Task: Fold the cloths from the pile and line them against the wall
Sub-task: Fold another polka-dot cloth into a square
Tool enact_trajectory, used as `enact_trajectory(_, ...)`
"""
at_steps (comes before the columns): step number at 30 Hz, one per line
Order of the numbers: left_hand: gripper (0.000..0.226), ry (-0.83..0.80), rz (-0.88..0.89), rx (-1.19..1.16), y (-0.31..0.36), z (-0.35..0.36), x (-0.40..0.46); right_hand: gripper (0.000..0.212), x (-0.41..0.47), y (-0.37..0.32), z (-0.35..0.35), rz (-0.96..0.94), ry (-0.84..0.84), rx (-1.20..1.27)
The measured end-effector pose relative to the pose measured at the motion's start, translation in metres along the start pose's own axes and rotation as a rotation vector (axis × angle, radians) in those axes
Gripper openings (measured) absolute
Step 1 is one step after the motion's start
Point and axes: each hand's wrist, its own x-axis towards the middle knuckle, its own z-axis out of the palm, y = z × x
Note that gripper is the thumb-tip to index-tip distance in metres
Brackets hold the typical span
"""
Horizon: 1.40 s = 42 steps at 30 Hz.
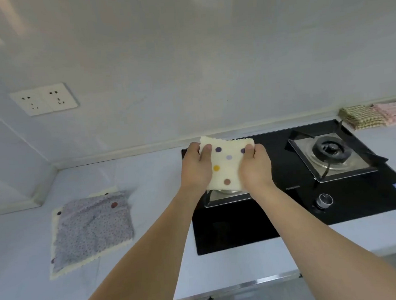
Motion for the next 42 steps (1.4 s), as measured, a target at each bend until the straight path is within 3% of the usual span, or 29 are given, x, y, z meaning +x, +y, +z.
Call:
enact_trajectory(5, 0.017, -0.032, -0.023, -0.004, 0.039, 0.1, -0.013, 0.033, 0.05, 0.018, -0.095, -0.037, 0.026, -0.031)
enact_trajectory(12, 0.018, -0.04, -0.001, 0.056, 0.065, 0.193, -0.008, 0.028, 0.11, 0.047, -0.164, 0.132, 0.004, 0.052)
enact_trajectory(22, 0.022, -0.277, -0.044, 0.072, 0.096, 0.371, 0.017, 0.03, 0.217, 0.105, -0.292, 0.25, 0.171, 0.099)
enact_trajectory(28, 0.014, -0.35, -0.111, 0.021, 0.148, 0.494, 0.02, 0.026, 0.29, 0.136, -0.407, 0.322, 0.112, 0.204)
enact_trajectory(32, 0.014, -0.458, -0.214, -0.026, 0.174, 0.545, 0.026, 0.025, 0.333, 0.144, -0.477, 0.488, -0.021, 0.478)
enact_trajectory(36, 0.014, -0.397, -0.286, -0.132, 0.185, 0.59, 0.039, 0.034, 0.36, 0.149, -0.522, 0.608, -0.17, 0.902)
enact_trajectory(42, 0.008, -0.426, -0.354, -0.151, 0.198, 0.678, 0.061, 0.042, 0.399, 0.186, -0.575, 0.664, -0.01, 1.217)
